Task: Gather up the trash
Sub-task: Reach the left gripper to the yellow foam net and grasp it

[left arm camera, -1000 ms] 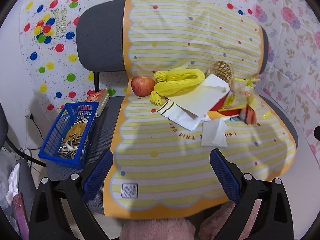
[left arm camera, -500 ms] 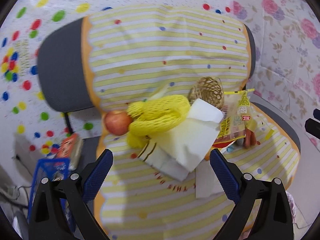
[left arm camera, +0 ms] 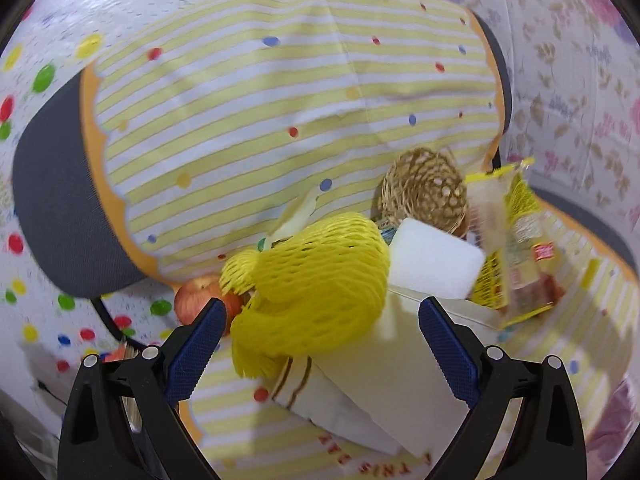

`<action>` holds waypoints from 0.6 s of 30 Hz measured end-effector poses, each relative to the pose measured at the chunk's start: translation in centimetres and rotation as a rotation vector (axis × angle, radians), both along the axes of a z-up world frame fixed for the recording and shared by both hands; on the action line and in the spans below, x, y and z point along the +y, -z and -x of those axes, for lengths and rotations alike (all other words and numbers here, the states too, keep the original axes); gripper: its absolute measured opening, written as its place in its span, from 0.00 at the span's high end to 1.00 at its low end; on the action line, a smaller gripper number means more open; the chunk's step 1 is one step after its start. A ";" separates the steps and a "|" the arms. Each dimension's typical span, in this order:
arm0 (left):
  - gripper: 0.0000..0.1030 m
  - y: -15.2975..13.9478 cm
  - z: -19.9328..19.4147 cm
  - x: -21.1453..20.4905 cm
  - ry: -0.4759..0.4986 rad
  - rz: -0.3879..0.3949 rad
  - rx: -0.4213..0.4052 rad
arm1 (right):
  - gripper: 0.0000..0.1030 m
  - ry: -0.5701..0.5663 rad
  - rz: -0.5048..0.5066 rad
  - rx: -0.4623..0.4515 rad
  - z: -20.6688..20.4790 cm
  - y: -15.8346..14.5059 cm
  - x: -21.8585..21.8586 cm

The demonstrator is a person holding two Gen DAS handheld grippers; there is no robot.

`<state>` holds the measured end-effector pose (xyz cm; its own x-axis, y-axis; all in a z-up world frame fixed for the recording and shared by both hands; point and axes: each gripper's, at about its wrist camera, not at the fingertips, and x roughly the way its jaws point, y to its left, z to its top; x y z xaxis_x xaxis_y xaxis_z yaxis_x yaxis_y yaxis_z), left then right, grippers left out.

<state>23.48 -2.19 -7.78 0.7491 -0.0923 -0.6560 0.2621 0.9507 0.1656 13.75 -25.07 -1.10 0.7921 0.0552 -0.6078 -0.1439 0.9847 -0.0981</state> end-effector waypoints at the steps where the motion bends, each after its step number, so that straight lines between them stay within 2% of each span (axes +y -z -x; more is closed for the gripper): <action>1: 0.08 0.4 -0.6 -0.3 0.008 -0.028 0.005 | 0.20 0.001 0.000 0.006 -0.1 0.2 0.0; 4: 0.08 1.3 -2.2 -1.0 0.027 -0.085 0.009 | 0.20 0.004 -0.001 0.029 -0.6 0.7 -0.2; 9: 0.14 1.4 -3.6 -1.7 0.095 -0.113 0.011 | 0.23 0.005 -0.001 0.045 -0.6 1.0 -0.3; 10: 0.39 1.5 -3.9 -1.7 0.119 -0.116 0.034 | 0.24 0.005 -0.003 0.047 -0.5 1.0 -0.4; 11: 0.47 1.4 -4.1 -1.8 0.129 -0.111 0.053 | 0.25 0.008 -0.006 0.045 -0.4 0.9 -0.5; 12: 0.50 1.2 -4.2 -1.6 0.127 -0.104 0.072 | 0.27 0.011 -0.005 0.043 -0.3 0.8 -0.5; 14: 0.71 0.6 -4.0 -1.3 0.112 -0.117 0.069 | 0.29 0.015 -0.009 0.034 0.0 0.7 -0.8; 15: 0.75 0.1 -4.0 -1.0 0.094 -0.127 0.061 | 0.32 0.017 -0.012 0.028 0.2 0.5 -0.9; 16: 0.82 -0.8 -3.6 -0.4 0.078 -0.111 0.049 | 0.32 0.021 -0.017 0.019 0.5 0.3 -1.0; 18: 0.85 -2.9 -2.7 1.0 0.052 -0.057 0.016 | 0.33 0.024 -0.028 0.003 1.1 -0.1 -1.3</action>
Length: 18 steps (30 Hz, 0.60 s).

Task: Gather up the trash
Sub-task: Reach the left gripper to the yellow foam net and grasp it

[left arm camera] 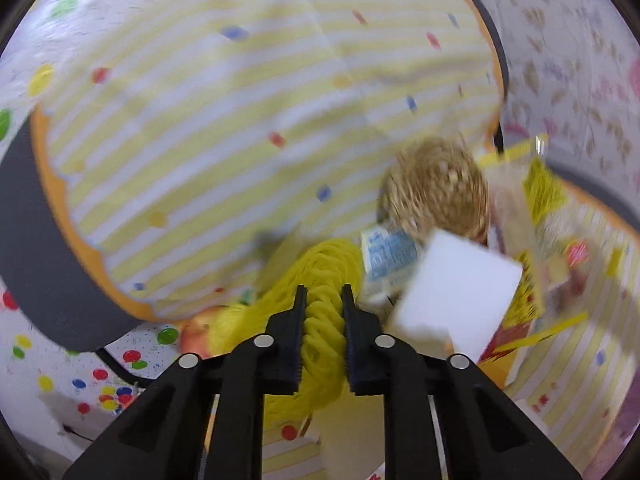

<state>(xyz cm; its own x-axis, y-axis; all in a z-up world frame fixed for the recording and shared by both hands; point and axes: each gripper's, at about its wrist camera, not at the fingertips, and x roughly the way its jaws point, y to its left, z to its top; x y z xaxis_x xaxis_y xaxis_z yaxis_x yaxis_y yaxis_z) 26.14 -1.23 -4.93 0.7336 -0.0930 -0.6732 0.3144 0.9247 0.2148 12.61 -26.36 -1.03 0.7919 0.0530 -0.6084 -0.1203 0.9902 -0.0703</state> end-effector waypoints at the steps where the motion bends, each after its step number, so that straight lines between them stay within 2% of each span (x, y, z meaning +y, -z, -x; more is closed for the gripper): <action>1: 0.87 -1.4 0.6 1.0 -0.015 0.056 -0.020 | 0.33 0.001 -0.006 -0.006 0.2 -0.2 -0.2; 4: 0.88 -5.4 2.9 4.0 -0.052 0.234 -0.072 | 0.33 0.008 -0.028 -0.020 1.0 -0.6 -0.6; 8: 0.88 -9.0 6.8 5.5 -0.112 0.296 -0.164 | 0.33 -0.001 -0.069 -0.022 1.9 -0.8 -0.8; 11: 0.88 -10.1 9.3 5.7 -0.168 0.297 -0.207 | 0.34 -0.030 -0.081 -0.025 2.5 -0.9 -0.3; 16: 0.88 -9.2 14.0 8.1 -0.286 0.344 -0.208 | 0.57 -0.045 -0.084 -0.021 3.1 -0.4 0.3; 18: 0.88 -8.7 15.3 8.4 -0.324 0.362 -0.213 | 0.69 -0.036 -0.089 -0.011 3.1 -0.1 0.2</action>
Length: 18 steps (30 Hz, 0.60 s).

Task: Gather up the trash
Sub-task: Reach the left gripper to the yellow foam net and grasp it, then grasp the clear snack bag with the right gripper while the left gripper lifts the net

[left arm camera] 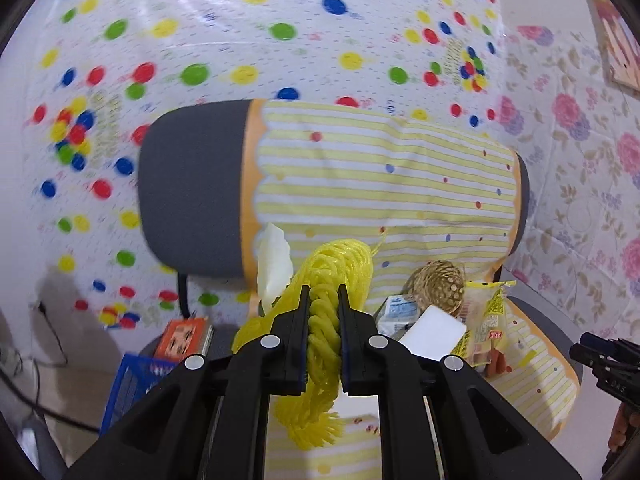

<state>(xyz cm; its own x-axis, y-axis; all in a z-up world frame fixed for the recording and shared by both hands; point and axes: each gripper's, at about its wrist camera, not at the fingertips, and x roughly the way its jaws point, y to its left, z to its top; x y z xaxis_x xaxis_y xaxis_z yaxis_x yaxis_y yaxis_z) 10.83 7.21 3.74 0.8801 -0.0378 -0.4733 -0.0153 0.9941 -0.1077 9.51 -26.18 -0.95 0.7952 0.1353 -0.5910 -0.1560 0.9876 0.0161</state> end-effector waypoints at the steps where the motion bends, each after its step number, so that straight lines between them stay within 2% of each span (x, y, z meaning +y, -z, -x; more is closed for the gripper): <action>1: 0.88 0.5 0.8 0.2 -0.018 0.002 0.004 | 0.70 0.000 0.002 0.008 -0.1 0.3 0.0; 5: 0.88 2.3 2.3 0.4 -0.047 0.023 0.021 | 0.70 -0.006 -0.014 0.027 -0.6 1.4 0.1; 7: 0.88 2.9 2.2 0.4 -0.046 0.046 0.035 | 0.66 -0.007 -0.030 0.041 -1.5 1.8 0.3; 9: 0.88 3.3 2.1 0.5 -0.047 0.056 0.039 | 0.57 -0.012 -0.046 0.050 -2.5 2.2 0.6; 13: 0.88 3.2 1.2 0.2 -0.049 0.053 0.029 | 0.47 -0.008 -0.075 0.060 -5.4 2.5 1.3; 17: 0.88 3.3 0.4 -0.2 -0.041 0.040 0.021 | 0.46 0.019 -0.125 0.093 -9.6 2.8 1.0; 18: 0.88 3.3 0.1 -0.3 -0.039 0.041 0.022 | 0.43 0.035 -0.141 0.109 -10.9 3.0 0.8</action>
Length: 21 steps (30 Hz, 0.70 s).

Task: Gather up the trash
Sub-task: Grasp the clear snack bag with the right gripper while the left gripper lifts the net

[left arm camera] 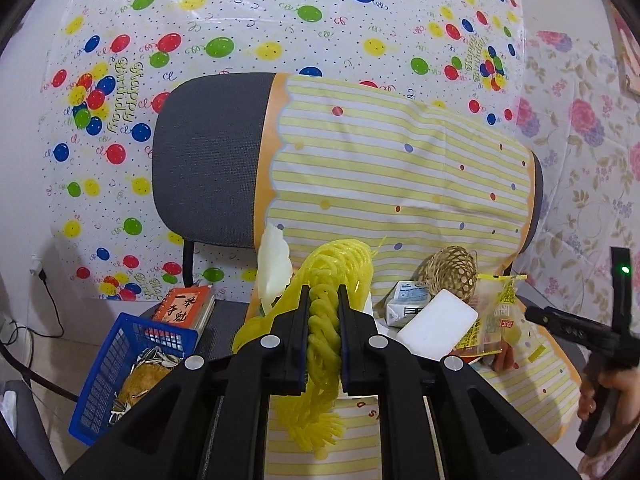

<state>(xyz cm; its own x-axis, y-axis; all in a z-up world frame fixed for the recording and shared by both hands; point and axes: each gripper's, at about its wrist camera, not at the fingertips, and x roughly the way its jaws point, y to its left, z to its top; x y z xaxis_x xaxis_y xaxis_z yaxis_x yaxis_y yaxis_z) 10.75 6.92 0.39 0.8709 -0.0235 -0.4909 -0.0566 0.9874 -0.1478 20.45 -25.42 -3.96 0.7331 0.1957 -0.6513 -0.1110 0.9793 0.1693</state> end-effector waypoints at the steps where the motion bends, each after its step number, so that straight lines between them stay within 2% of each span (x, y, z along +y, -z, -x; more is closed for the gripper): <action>1: 0.88 0.1 -0.4 -0.1 0.003 0.000 0.001 | 0.39 0.016 -0.013 0.014 -1.2 0.2 -0.3; 2: 0.88 0.2 -0.6 -0.1 0.004 -0.001 0.002 | 0.32 0.034 -0.023 0.027 -2.3 0.4 -0.5; 3: 0.88 0.3 -1.0 -0.2 0.006 -0.002 0.005 | 0.28 0.051 -0.034 0.038 -3.4 0.7 -0.8; 8: 0.88 1.2 -2.2 -0.3 0.013 0.005 0.024 | 0.28 0.108 -0.186 0.140 -6.9 3.1 -2.8; 10: 0.88 1.5 -2.4 -0.3 0.016 0.007 0.030 | 0.45 0.119 -0.266 0.179 -7.2 4.2 -3.7; 11: 0.88 1.7 -2.5 -0.4 0.018 0.006 0.034 | 0.59 0.110 -0.312 0.196 -7.0 4.9 -4.1; 12: 0.88 1.8 -2.6 -0.4 0.019 0.005 0.037 | 0.68 0.101 -0.333 0.203 -6.7 5.1 -4.3; 13: 0.88 1.9 -2.6 -0.5 0.020 0.004 0.040 | 0.73 0.089 -0.347 0.192 -6.2 5.3 -4.4; 14: 0.88 1.9 -2.6 -0.4 0.020 0.004 0.041 | 0.85 0.076 -0.346 0.159 -5.3 5.0 -4.5; 15: 0.88 1.9 -2.5 -0.4 0.021 0.006 0.041 | 0.92 0.068 -0.337 0.126 -4.5 4.6 -4.5; 17: 0.88 1.7 -2.2 -0.3 0.021 0.012 0.039 | 0.98 0.047 -0.310 0.062 -2.9 3.0 -4.3; 21: 0.88 0.3 -0.8 -0.5 0.037 0.028 0.008 | 0.98 0.013 -0.208 -0.048 0.5 -1.3 -3.2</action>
<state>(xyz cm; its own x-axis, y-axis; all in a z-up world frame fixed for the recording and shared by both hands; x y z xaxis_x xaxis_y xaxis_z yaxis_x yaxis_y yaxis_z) 11.52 6.38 0.04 0.8653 -0.0698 -0.4963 -0.0213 0.9842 -0.1755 19.91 -28.66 -2.67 0.7659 0.3128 -0.5618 -0.1116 0.9251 0.3629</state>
